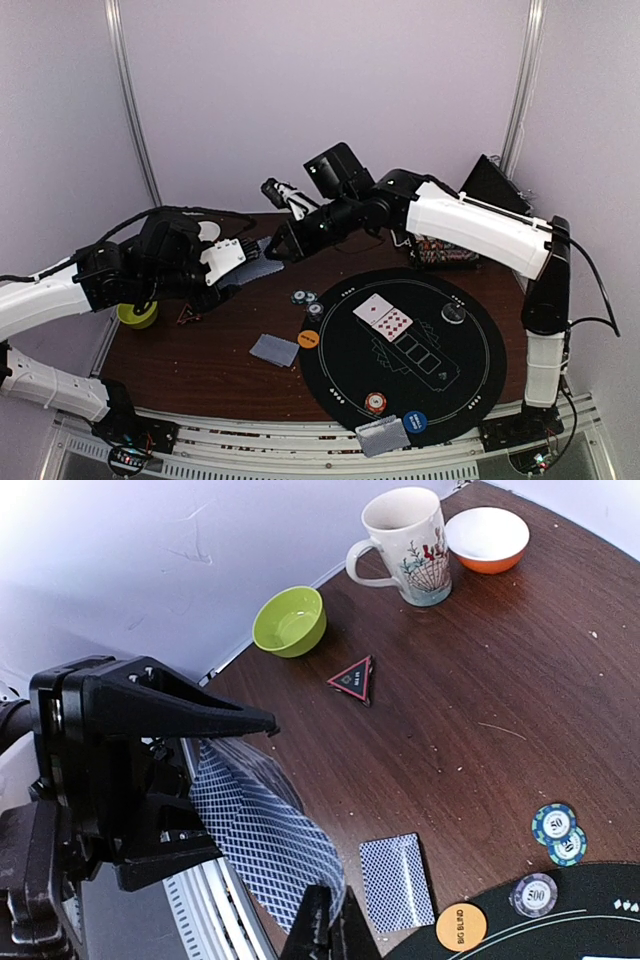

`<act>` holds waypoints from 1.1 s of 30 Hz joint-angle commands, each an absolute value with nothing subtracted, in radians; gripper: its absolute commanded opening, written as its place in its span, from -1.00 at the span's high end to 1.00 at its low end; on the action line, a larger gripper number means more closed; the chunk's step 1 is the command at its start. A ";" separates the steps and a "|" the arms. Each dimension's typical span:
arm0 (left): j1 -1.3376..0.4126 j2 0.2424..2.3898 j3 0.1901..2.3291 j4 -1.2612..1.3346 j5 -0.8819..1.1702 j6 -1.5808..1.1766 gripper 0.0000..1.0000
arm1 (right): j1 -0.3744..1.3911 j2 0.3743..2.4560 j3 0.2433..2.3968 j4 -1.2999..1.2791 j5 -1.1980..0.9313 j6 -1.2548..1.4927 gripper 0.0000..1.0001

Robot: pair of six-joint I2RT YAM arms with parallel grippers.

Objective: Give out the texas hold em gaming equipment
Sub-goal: Pick up the poker card from the face-down deck piles, then flop the poker card in the community card area.

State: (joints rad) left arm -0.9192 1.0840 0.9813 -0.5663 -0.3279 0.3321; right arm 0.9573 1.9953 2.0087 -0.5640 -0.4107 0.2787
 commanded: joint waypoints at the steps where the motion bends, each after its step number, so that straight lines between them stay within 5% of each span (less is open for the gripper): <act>1: -0.920 1.065 0.984 -0.504 -0.322 0.341 -0.17 | 0.922 1.917 2.057 -0.651 -0.340 0.251 1.00; 10: -0.919 1.068 0.988 -0.504 -0.319 0.341 -0.17 | 0.822 1.742 2.039 -0.841 -0.170 0.250 1.00; 19: -0.919 1.066 0.989 -0.503 -0.320 0.341 -0.18 | 0.807 1.724 1.756 -1.257 0.551 0.284 1.00; 33: -0.920 1.063 0.983 -0.505 -0.322 0.341 -0.18 | 0.898 1.855 1.467 -1.235 0.615 0.399 1.00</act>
